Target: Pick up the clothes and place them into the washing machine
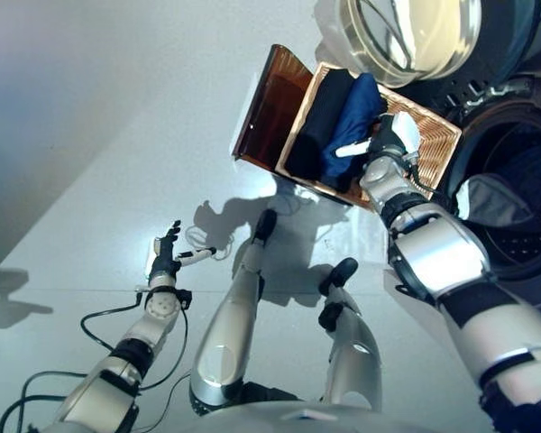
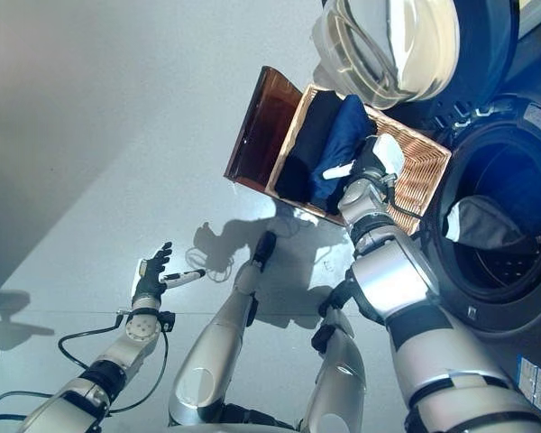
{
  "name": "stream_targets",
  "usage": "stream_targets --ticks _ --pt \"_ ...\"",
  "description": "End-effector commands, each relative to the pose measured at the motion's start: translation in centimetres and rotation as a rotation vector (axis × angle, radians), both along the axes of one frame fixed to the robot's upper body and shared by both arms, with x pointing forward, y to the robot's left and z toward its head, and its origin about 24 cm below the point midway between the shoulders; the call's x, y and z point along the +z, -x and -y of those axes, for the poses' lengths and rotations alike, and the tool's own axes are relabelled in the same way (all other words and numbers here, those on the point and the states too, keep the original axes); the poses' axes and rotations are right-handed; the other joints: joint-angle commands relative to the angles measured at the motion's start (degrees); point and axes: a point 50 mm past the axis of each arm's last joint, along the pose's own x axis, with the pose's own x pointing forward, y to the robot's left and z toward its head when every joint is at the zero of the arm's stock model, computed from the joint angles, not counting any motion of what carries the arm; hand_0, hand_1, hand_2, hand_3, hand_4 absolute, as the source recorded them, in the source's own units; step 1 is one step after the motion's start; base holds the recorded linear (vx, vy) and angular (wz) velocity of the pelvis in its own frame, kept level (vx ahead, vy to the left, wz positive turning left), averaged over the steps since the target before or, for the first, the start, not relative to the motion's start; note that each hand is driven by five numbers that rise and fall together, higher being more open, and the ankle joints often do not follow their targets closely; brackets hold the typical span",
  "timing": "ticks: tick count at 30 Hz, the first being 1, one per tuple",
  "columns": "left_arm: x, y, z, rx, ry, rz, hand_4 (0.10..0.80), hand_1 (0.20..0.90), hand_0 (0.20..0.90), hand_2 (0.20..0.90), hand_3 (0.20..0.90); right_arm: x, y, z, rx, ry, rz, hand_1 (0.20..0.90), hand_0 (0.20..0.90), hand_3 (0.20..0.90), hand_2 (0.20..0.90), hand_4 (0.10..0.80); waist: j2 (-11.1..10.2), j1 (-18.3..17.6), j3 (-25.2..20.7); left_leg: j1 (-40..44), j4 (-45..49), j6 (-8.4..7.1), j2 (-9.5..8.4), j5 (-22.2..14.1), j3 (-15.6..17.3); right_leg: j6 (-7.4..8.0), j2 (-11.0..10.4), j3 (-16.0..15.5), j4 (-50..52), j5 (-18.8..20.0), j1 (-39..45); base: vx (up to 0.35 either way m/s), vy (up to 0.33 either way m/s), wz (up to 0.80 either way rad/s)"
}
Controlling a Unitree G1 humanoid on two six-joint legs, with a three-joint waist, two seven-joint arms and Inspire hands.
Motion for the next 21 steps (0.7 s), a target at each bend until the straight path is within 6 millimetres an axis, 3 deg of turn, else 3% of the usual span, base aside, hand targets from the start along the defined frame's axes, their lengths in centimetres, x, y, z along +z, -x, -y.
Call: stream_targets --ticks 1,3,5,6,11,12,14,16,17,21 --pt "1.5 -0.5 -0.1 -0.015 -0.036 0.101 0.800 0.900 0.900 0.900 0.900 2.9 -0.5 0.6 -0.004 0.063 0.110 0.200 0.200 0.200 0.200 0.300 0.70 1.49 0.52 -6.59 10.60 -1.18 -1.45 -10.45 3.53 2.52 -2.63 1.72 -3.63 -0.84 1.71 0.000 0.000 0.00" --pt "1.6 -0.6 0.0 -0.012 -0.035 0.105 0.800 0.900 0.900 0.900 0.900 2.9 -0.5 0.3 0.002 0.072 0.114 0.200 0.200 0.200 0.200 0.300 0.74 0.97 0.57 -7.52 10.63 -0.76 -1.78 -8.73 3.68 2.06 -2.88 1.53 -3.78 0.70 0.74 -0.101 0.067 0.02" --pt "1.6 -0.5 -0.1 0.000 -0.035 0.105 0.800 0.900 0.900 0.900 0.900 2.9 -0.6 -0.2 0.015 0.080 0.119 0.200 0.200 0.200 0.200 0.300 0.62 0.52 0.52 -6.67 10.77 -1.13 -1.33 -10.45 3.77 2.33 -2.53 2.27 -3.45 -0.66 1.15 -0.018 0.030 0.04" --pt "1.5 -0.5 -0.1 0.002 -0.037 0.102 0.800 0.900 0.900 0.900 0.900 2.8 -0.6 -0.4 0.018 0.076 0.121 0.200 0.200 0.200 0.200 0.300 0.67 0.28 0.57 -7.54 10.66 -0.78 -1.62 -8.73 3.94 1.94 -2.82 1.86 -3.70 0.80 0.41 0.000 0.000 0.00" --pt "1.0 0.0 -0.3 0.004 -0.042 0.078 0.800 0.900 0.900 0.900 0.900 2.4 -0.5 -0.1 0.007 0.075 0.102 0.200 0.200 0.200 0.200 0.300 0.86 -0.20 0.57 -7.15 10.47 -0.73 -1.62 -8.72 4.15 1.95 -2.92 2.15 -3.78 0.94 0.54 -0.005 0.003 -0.01" --pt "0.9 0.0 -0.2 -0.004 -0.043 0.075 0.800 0.900 0.900 0.900 0.900 2.1 -0.4 0.3 -0.004 0.071 0.090 0.200 0.200 0.200 0.200 0.300 0.96 -0.08 0.52 -6.18 10.68 -1.06 -1.39 -10.55 4.05 2.36 -2.68 2.63 -3.53 -0.49 1.36 0.081 -0.036 -0.01" --pt "0.8 0.2 0.0 -0.025 -0.042 0.072 0.800 0.900 0.900 0.900 0.900 1.4 0.1 2.2 -0.056 0.068 0.063 0.200 0.200 0.200 0.200 0.300 1.64 0.12 0.57 -6.21 10.54 -0.68 -1.74 -8.89 4.27 2.10 -3.21 2.17 -3.64 0.82 1.34 0.000 0.000 0.00" --pt "0.9 0.2 -0.1 -0.029 -0.043 0.075 0.800 0.900 0.900 0.900 0.900 1.4 0.3 2.7 -0.068 0.071 0.060 0.200 0.200 0.200 0.200 0.300 1.67 0.22 0.48 -5.05 10.61 -0.99 -1.45 -10.62 4.26 2.50 -2.95 2.71 -3.36 -0.59 2.13 -0.006 0.004 0.06" --pt "0.9 0.3 -0.1 -0.033 -0.045 0.075 0.800 0.900 0.900 0.900 0.900 1.2 0.4 3.3 -0.079 0.073 0.054 0.200 0.200 0.200 0.200 0.300 1.81 0.20 0.56 -5.42 10.49 -0.60 -1.70 -8.96 4.50 2.18 -3.29 2.35 -3.57 0.85 1.82 -0.092 0.046 0.07" --pt "0.7 0.5 -0.4 -0.036 -0.060 0.059 0.800 0.900 0.900 0.900 0.900 0.9 1.0 5.0 -0.125 0.063 0.053 0.200 0.200 0.200 0.200 0.300 1.37 -0.22 -0.18 -4.27 10.63 -0.49 -1.53 -9.14 4.90 2.24 -3.21 2.82 -3.81 1.13 2.72 -0.022 0.010 0.01"
